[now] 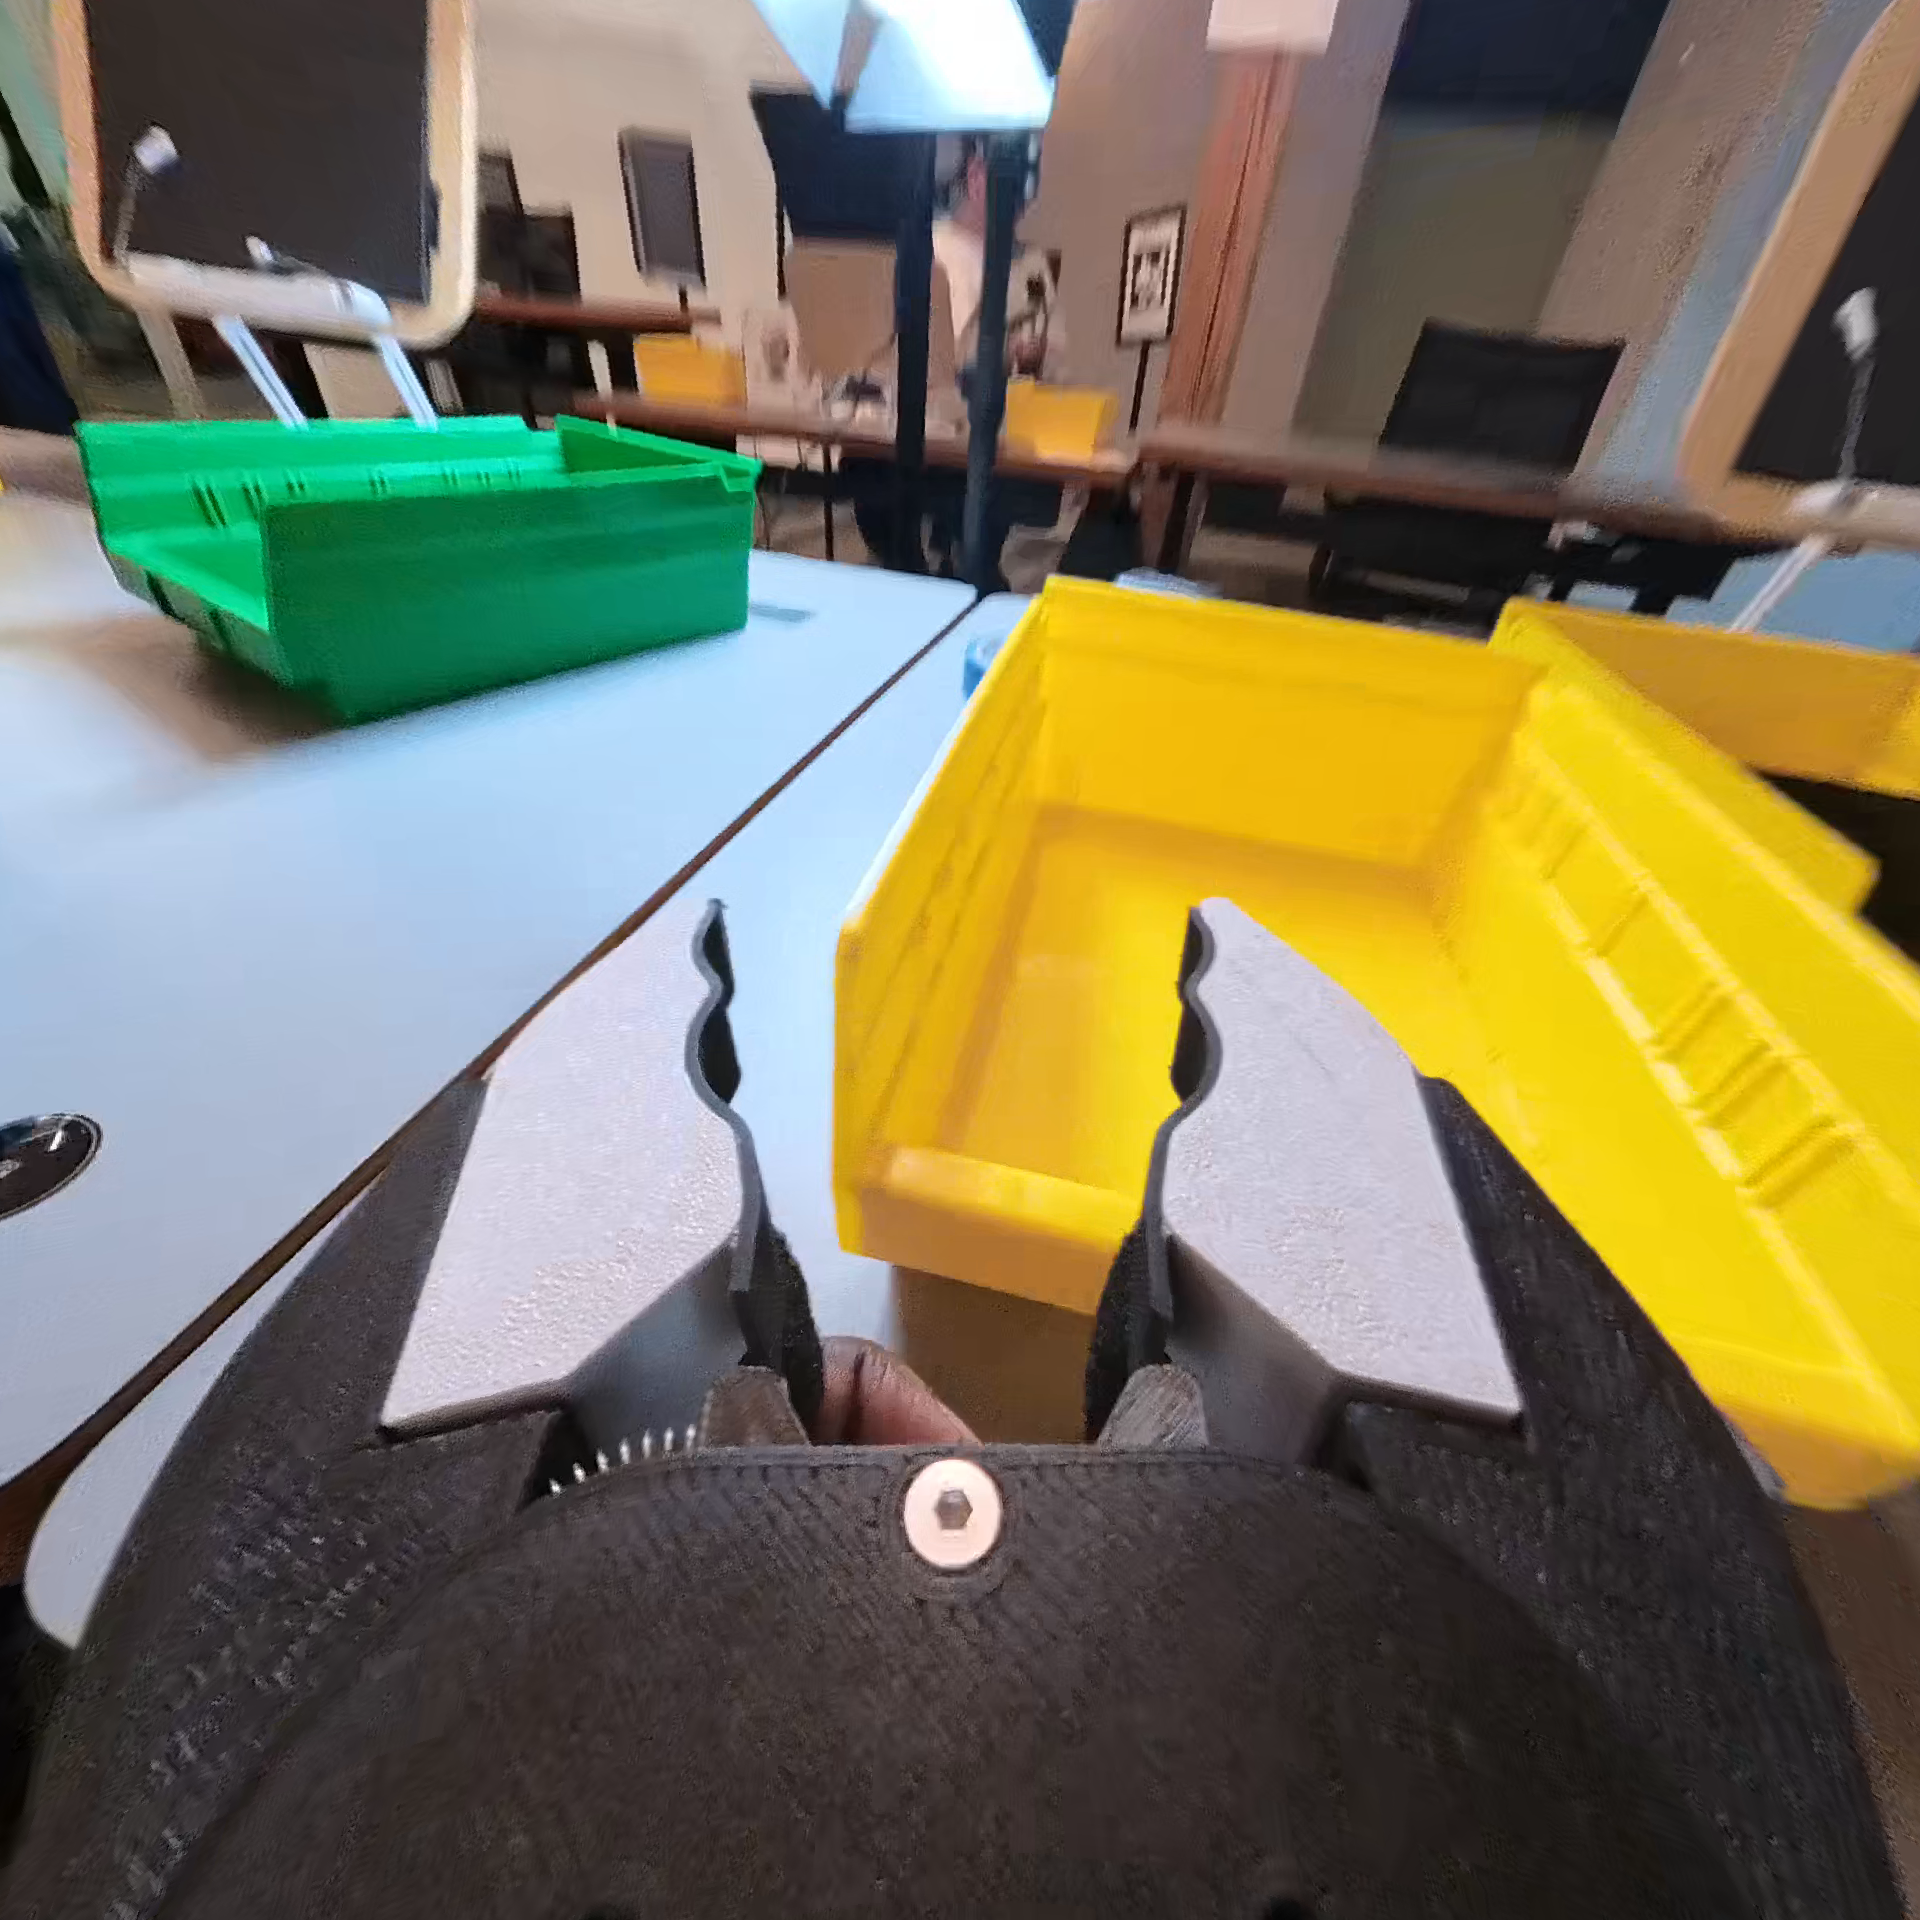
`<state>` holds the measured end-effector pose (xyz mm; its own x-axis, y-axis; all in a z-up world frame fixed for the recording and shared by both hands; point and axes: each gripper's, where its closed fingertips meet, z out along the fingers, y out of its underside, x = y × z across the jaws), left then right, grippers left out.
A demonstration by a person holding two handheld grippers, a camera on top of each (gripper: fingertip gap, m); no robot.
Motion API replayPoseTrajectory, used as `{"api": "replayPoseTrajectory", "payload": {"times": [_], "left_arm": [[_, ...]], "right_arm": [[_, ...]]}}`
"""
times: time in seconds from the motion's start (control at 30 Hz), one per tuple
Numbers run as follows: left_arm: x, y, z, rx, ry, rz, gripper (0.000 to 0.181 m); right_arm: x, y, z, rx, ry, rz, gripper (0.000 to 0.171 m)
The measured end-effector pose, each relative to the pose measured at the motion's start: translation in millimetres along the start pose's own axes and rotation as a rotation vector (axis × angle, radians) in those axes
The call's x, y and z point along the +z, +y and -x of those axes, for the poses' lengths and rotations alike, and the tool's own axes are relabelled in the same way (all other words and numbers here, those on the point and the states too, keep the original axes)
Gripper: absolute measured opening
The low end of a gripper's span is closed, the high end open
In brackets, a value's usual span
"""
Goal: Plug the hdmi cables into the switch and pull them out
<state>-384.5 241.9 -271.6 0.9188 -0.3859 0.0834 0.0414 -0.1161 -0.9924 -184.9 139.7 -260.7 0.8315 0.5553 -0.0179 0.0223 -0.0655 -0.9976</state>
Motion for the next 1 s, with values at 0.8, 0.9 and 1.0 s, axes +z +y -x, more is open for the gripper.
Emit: {"api": "replayPoseTrajectory", "payload": {"times": [0.8, 0.9, 1.0], "left_arm": [[-15, 29, -31, 0.164, 0.032, 0.101, 0.004], [-34, 5, -35, 0.219, -0.045, -0.042, 0.004], [-53, -16, -40, 0.252, -0.096, -0.132, 0.005]], "right_arm": [[8, 50, -1, -0.198, 0.154, 0.378, 0.023], [6, 31, -1, -0.273, 0.157, 0.308, 0.019], [-1, 3, 4, -0.404, 0.175, 0.200, 0.017]]}}
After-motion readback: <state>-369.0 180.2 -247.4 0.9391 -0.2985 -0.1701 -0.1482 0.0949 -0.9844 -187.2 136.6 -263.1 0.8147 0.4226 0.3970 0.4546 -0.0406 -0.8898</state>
